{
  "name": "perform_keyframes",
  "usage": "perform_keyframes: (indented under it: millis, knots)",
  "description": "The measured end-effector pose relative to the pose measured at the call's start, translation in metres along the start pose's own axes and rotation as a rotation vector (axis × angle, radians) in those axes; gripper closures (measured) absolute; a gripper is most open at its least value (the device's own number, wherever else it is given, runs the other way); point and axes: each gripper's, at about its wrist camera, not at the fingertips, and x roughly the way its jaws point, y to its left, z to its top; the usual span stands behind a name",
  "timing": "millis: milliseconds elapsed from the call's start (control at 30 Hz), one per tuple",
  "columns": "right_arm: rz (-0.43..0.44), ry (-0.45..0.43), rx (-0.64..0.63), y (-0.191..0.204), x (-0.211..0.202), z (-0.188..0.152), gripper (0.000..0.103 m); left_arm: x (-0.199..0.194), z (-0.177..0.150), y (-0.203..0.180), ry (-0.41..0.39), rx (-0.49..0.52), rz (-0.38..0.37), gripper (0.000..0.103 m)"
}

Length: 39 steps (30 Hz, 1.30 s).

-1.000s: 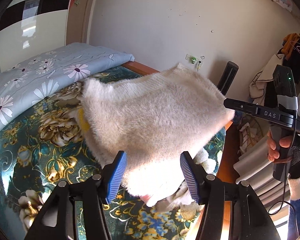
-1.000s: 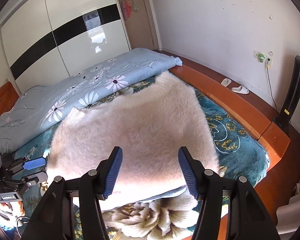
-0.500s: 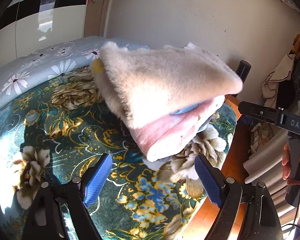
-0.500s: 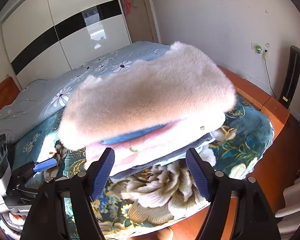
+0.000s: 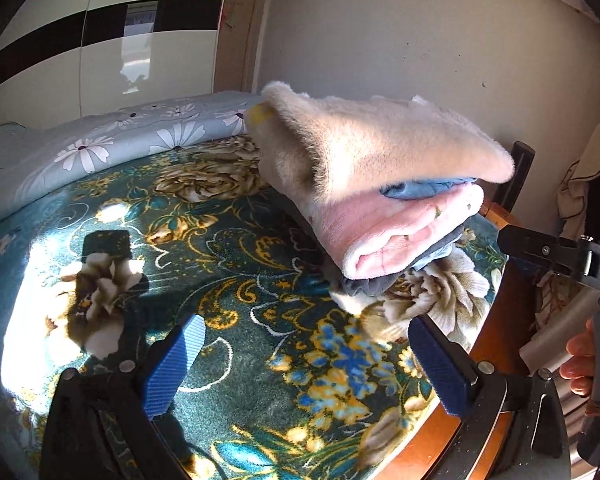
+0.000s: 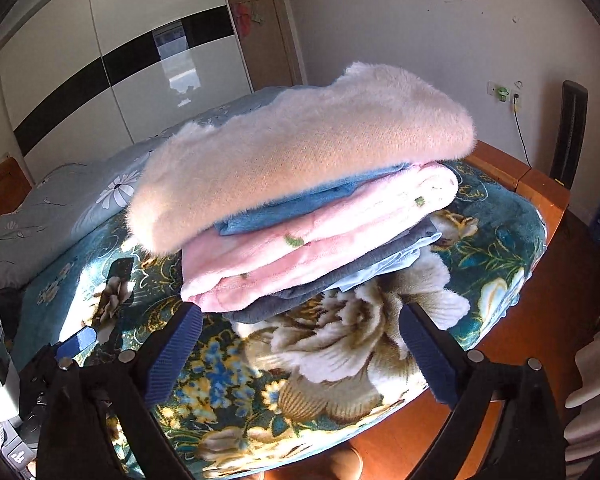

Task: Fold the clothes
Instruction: 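Open both grippers and withdraw them from the stack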

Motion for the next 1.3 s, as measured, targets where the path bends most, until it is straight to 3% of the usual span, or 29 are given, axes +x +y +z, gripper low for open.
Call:
perform_keyframes:
  millis: [233, 567, 833, 1300]
  knots:
    - [-0.078, -0.048, -0.025, 0.017, -0.001, -0.017, 0.0, -0.01, -0.004, 0.01, -0.025, -0.001, 0.109, 0.0]
    - [-0.125, -0.058, -0.124, 0.051, 0.005, -0.039, 0.0, -0.025, -0.004, 0.014, -0.065, 0.01, 0.181, 0.0]
    - [-0.167, -0.067, -0.092, 0.047, 0.002, -0.049, 0.0, -0.023, -0.003, 0.015, -0.056, 0.005, 0.198, 0.0]
    - [-0.138, -0.051, -0.012, 0.032, -0.001, -0.051, 0.0, -0.012, -0.004, 0.002, -0.03, 0.049, 0.19, 0.0]
